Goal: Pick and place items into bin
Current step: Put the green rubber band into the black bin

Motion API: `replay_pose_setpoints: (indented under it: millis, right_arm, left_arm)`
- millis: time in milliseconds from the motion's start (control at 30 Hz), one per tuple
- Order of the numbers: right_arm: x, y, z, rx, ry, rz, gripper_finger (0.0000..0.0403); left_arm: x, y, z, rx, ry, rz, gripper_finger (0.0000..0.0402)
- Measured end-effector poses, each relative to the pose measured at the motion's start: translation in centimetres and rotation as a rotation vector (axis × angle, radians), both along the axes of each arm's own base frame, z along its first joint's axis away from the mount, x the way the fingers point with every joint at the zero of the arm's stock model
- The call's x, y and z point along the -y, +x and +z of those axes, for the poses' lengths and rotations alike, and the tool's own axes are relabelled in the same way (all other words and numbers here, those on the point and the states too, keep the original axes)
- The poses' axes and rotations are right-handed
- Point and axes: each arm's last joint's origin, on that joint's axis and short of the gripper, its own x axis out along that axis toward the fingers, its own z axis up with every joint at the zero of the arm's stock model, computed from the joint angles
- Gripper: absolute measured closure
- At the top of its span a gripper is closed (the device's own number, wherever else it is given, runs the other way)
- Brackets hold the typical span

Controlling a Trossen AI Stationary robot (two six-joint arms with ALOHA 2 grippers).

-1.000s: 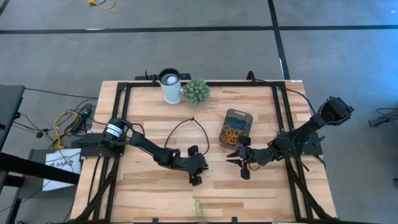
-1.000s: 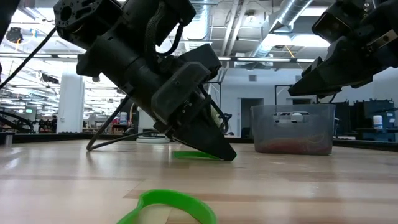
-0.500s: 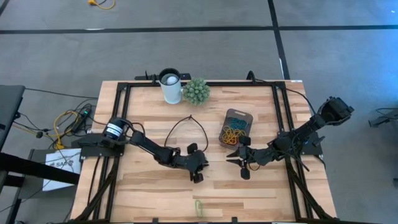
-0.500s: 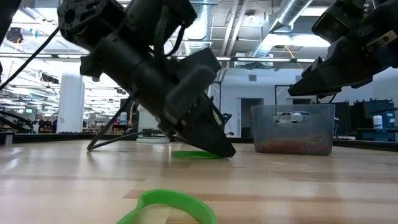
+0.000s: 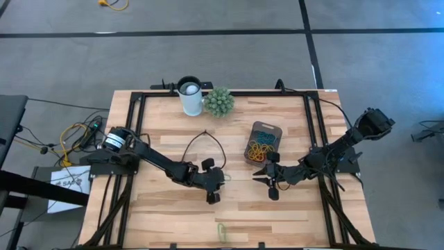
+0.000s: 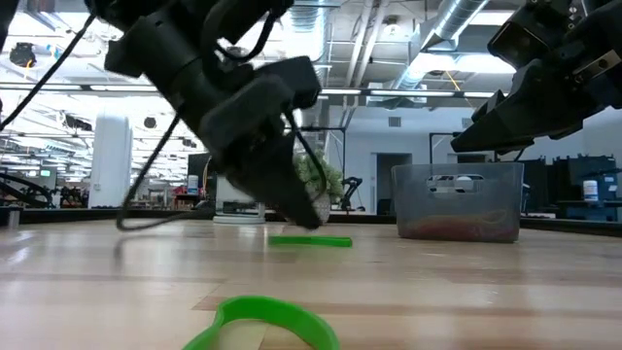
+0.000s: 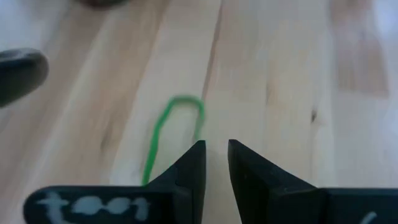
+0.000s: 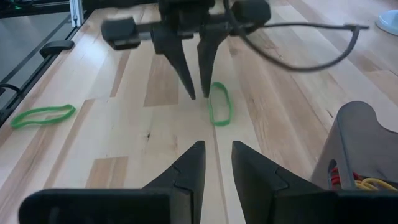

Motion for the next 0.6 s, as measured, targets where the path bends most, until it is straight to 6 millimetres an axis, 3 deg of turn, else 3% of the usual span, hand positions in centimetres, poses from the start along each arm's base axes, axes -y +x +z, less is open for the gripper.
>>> replay_pose_setpoints:
  millis: [200, 600]
  right_arm:
    - [0.0, 0.0, 0.0, 0.002, 0.002, 0.0, 0.033]
    - [0.0, 0.0, 0.0, 0.001, 0.001, 0.0, 0.033]
  left_arm:
    - [0.1, 0.0, -1.5, -0.03, 0.033, 0.01, 0.0342]
    - [-0.1, 0.5, -1.4, 0.024, 0.049, -0.011, 0.0342]
